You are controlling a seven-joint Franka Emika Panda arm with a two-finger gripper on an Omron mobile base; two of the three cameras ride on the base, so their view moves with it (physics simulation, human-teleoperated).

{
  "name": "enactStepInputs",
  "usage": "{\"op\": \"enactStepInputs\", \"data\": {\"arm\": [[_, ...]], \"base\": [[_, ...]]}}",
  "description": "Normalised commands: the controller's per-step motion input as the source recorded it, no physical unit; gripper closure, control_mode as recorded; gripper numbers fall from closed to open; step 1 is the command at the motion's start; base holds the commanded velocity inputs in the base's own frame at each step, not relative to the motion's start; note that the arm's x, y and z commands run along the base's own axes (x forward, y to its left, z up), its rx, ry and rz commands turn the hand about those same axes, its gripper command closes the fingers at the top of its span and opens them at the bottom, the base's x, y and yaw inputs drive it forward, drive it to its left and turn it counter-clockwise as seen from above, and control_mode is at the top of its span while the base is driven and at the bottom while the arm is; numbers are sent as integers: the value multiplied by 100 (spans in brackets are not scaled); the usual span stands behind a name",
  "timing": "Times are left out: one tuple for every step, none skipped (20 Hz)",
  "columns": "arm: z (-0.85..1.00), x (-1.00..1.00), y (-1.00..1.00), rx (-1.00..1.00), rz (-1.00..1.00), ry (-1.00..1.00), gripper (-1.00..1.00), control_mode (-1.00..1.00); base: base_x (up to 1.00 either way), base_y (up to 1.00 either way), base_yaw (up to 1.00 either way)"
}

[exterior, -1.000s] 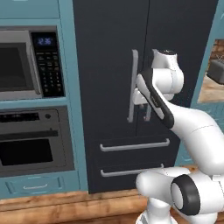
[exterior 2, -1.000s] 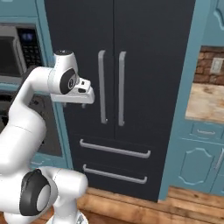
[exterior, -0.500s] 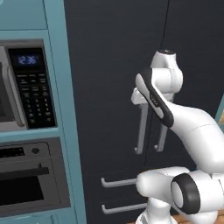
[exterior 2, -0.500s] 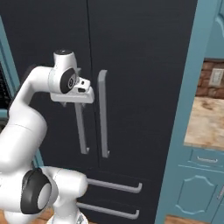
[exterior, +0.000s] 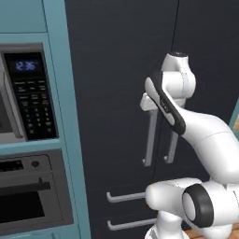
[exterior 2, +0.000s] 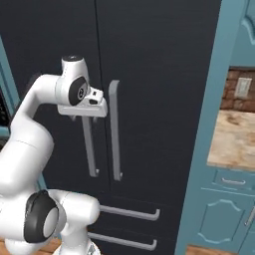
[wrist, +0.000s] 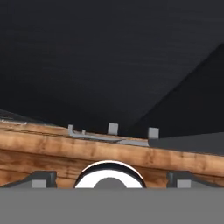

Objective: Navigate to the fridge.

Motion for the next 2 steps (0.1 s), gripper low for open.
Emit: {"op": "enactStepInputs", "data": {"arm": [[0,0,0,0,0,0,-100,100],[0,0,0,0,0,0,-100,100]], "base": [[0,0,0],[0,0,0]]}}
